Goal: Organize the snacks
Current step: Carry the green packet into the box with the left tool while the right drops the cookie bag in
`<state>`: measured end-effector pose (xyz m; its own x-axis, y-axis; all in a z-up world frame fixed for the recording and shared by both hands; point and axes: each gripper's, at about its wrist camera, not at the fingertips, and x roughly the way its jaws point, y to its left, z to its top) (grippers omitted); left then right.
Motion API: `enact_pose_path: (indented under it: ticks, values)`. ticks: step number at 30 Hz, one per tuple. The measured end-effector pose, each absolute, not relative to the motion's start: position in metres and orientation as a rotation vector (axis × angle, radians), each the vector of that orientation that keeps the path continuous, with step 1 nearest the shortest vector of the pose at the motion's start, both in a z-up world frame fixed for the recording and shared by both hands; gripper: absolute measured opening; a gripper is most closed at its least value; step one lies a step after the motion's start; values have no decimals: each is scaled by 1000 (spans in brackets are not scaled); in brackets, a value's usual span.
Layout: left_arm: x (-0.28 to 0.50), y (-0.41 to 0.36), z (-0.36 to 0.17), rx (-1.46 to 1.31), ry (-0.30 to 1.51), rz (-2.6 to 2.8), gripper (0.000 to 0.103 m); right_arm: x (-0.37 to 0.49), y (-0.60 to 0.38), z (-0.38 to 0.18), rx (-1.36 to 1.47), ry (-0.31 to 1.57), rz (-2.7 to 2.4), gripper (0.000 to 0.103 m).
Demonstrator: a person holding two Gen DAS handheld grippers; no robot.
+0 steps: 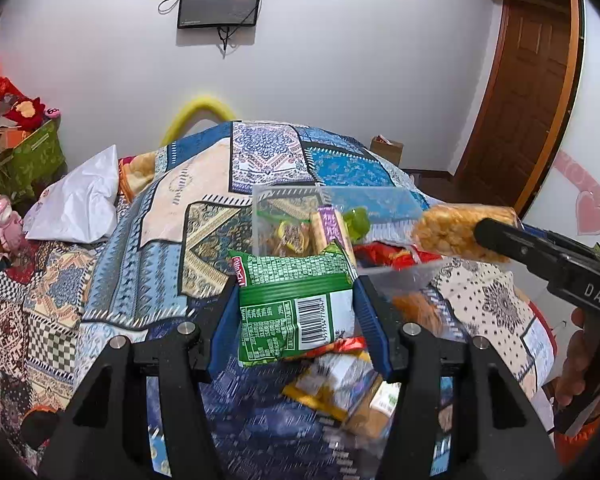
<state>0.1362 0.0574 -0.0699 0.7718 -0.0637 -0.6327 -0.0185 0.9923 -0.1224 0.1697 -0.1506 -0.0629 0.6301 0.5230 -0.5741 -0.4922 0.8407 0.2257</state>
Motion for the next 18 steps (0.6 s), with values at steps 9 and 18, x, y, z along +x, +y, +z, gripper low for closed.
enact_pose_path:
  ticks: [9,18]
  values:
    - [184,46,-71,-119,694,-24,55,201,-174,-63,60,662,533,44]
    - [233,43,-77,-119,706,-13,55,239,-176,-68,74,661,514,44]
